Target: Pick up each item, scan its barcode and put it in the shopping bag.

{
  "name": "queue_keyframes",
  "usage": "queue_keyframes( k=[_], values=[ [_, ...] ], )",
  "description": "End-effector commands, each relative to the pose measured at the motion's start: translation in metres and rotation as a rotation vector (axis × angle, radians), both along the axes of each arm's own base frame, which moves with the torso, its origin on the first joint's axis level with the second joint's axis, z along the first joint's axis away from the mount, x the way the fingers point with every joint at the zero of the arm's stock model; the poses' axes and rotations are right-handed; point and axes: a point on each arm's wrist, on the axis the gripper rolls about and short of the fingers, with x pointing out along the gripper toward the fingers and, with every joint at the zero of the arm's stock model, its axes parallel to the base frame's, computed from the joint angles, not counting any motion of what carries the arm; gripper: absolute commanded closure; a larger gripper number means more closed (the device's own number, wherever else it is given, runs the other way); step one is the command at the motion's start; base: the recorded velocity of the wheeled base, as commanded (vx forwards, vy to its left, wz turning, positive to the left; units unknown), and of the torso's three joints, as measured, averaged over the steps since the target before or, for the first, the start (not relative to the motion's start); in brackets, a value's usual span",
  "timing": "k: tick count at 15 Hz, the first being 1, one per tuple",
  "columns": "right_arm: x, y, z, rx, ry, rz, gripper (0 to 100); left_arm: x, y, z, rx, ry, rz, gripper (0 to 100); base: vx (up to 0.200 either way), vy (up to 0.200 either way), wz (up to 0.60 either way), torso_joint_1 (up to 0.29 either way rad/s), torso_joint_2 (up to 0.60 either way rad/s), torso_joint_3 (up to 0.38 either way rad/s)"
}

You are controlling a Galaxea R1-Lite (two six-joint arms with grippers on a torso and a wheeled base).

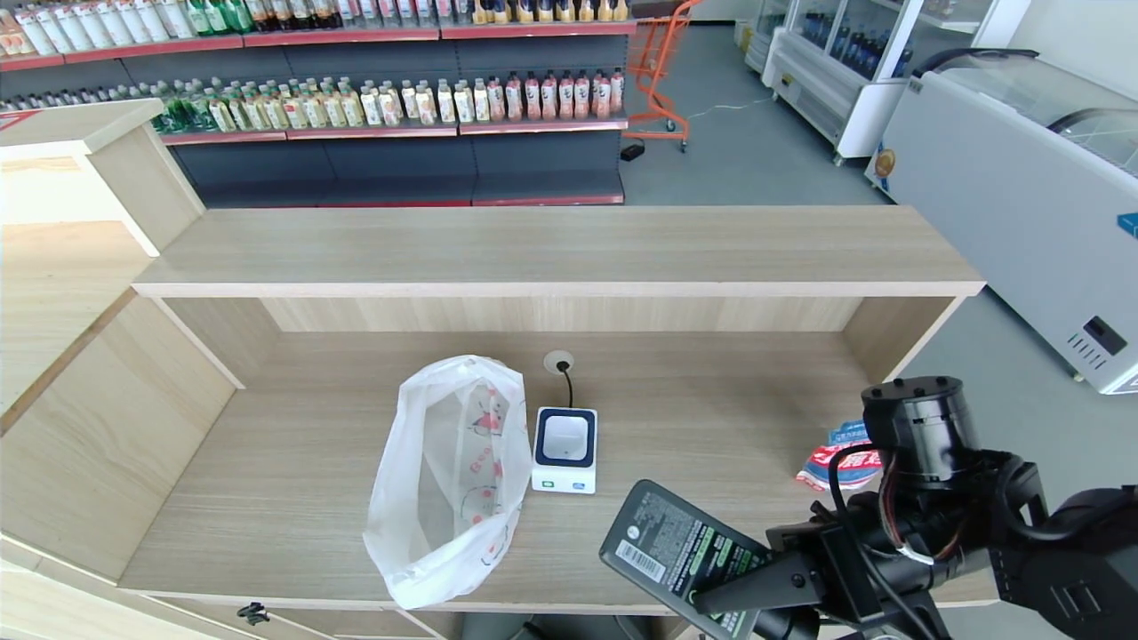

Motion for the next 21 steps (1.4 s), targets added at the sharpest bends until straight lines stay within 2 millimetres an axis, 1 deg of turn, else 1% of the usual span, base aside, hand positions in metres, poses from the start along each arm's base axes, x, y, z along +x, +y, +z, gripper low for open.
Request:
queue_keyframes(
  k=[1, 5, 7, 8, 10, 12, 13, 14, 15, 16, 18, 19, 20, 21],
  values=[
    [0.001, 0.001, -0.002, -0.003, 0.005, 0.002, 100, 0.0, 0.0, 0.0, -0.001, 0.0, 0.0, 0, 0.0, 0.0, 0.0, 0.0, 0.0, 0.0],
    [0.002, 0.001, -0.004, -0.006, 0.013, 0.0, 100, 0.0, 0.0, 0.0, -0.001, 0.0, 0.0, 0, 0.0, 0.0, 0.0, 0.0, 0.0, 0.0],
    [0.0, -0.002, -0.001, -0.003, 0.008, -0.006, 100, 0.0, 0.0, 0.0, -0.001, 0.0, 0.0, 0, 0.0, 0.0, 0.0, 0.0, 0.0, 0.0],
    [-0.006, -0.008, 0.003, -0.002, 0.013, -0.021, 100, 0.0, 0.0, 0.0, -0.001, 0.0, 0.0, 0, 0.0, 0.0, 0.0, 0.0, 0.0, 0.0],
    [-0.03, -0.019, 0.03, 0.032, 0.055, -0.047, 100, 0.0, 0.0, 0.0, -0.001, 0.0, 0.0, 0, 0.0, 0.0, 0.0, 0.0, 0.0, 0.0],
    [-0.053, -0.036, 0.061, 0.09, 0.155, -0.054, 100, 0.0, 0.0, 0.0, -0.001, 0.0, 0.0, 0, 0.0, 0.0, 0.0, 0.0, 0.0, 0.0],
    [-0.061, -0.045, 0.072, 0.099, 0.243, -0.104, 100, 0.0, 0.0, 0.0, -0.001, 0.0, 0.0, 0, 0.0, 0.0, 0.0, 0.0, 0.0, 0.0],
    [-0.062, -0.051, 0.076, 0.1, 0.347, -0.171, 100, 0.0, 0.0, 0.0, -0.001, 0.0, 0.0, 0, 0.0, 0.0, 0.0, 0.0, 0.0, 0.0],
    [-0.06, -0.056, 0.077, 0.099, 0.444, -0.217, 100, 0.0, 0.0, 0.0, -0.001, 0.0, 0.0, 0, 0.0, 0.0, 0.0, 0.0, 0.0, 0.0],
    [-0.063, -0.06, 0.074, 0.096, 0.514, -0.243, 100, 0.0, 0.0, 0.0, -0.001, 0.0, 0.0, 0, 0.0, 0.0, 0.0, 0.0, 0.0, 0.0],
    [-0.066, -0.067, 0.077, 0.111, 0.56, -0.285, 100, 0.0, 0.0, 0.0, -0.001, 0.0, 0.0, 0, 0.0, 0.0, 0.0, 0.0, 0.0, 0.0],
    [-0.062, -0.085, 0.084, 0.157, 0.553, -0.391, 100, 0.0, 0.0, 0.0, 0.001, 0.0, 0.0, 0, 0.0, 0.0, 0.0, 0.0, 0.0, 0.0],
    [-0.063, -0.095, 0.089, 0.183, 0.552, -0.446, 100, 0.0, 0.0, 0.0, -0.001, 0.0, 0.0, 0, 0.0, 0.0, 0.0, 0.0, 0.0, 0.0],
    [-0.068, -0.099, 0.081, 0.174, 0.709, -0.474, 100, 0.0, 0.0, 0.0, -0.001, 0.0, 0.0, 0, 0.0, 0.0, 0.0, 0.0, 0.0, 0.0]
  ],
)
